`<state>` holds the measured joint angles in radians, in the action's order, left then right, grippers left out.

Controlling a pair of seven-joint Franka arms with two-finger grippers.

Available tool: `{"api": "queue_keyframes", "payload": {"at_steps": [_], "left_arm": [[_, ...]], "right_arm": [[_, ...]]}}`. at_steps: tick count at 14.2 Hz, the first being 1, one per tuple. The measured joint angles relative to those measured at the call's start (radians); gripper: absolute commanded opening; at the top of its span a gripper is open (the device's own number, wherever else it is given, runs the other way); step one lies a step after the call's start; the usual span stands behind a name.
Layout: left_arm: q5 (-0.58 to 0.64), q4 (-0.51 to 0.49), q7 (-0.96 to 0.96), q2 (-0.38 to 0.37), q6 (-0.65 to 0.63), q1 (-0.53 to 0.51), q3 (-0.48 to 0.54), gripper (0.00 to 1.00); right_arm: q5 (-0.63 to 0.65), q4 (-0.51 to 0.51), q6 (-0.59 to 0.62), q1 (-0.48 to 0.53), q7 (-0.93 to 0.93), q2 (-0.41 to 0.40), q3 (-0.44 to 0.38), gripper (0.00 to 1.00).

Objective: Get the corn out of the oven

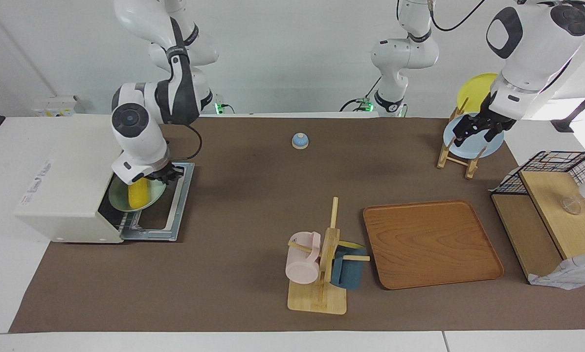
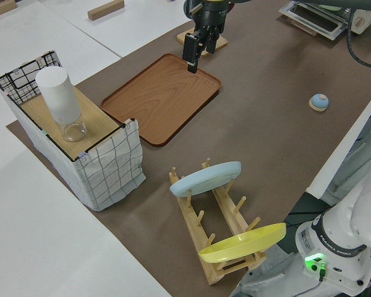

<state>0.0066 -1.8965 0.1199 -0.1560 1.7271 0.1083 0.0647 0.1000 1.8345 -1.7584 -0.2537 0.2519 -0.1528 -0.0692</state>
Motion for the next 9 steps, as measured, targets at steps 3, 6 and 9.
{"api": "queue_keyframes", "payload": {"at_steps": [3, 6, 9], "left_arm": [[0.0, 0.0, 0.0, 0.0, 0.0, 0.0, 0.0, 1.0], [0.0, 0.0, 0.0, 0.0, 0.0, 0.0, 0.0, 1.0], [0.0, 0.0, 0.0, 0.0, 0.0, 0.0, 0.0, 1.0]], "right_arm": [[-0.086, -0.23, 0.083, -0.191, 0.256, -0.115, 0.009, 0.0], [-0.147, -0.468, 0.079, -0.377, 0.522, -0.311, 0.015, 0.0], [-0.158, -0.66, 0.001, -0.508, 0.723, -0.496, 0.042, 0.0]]}}
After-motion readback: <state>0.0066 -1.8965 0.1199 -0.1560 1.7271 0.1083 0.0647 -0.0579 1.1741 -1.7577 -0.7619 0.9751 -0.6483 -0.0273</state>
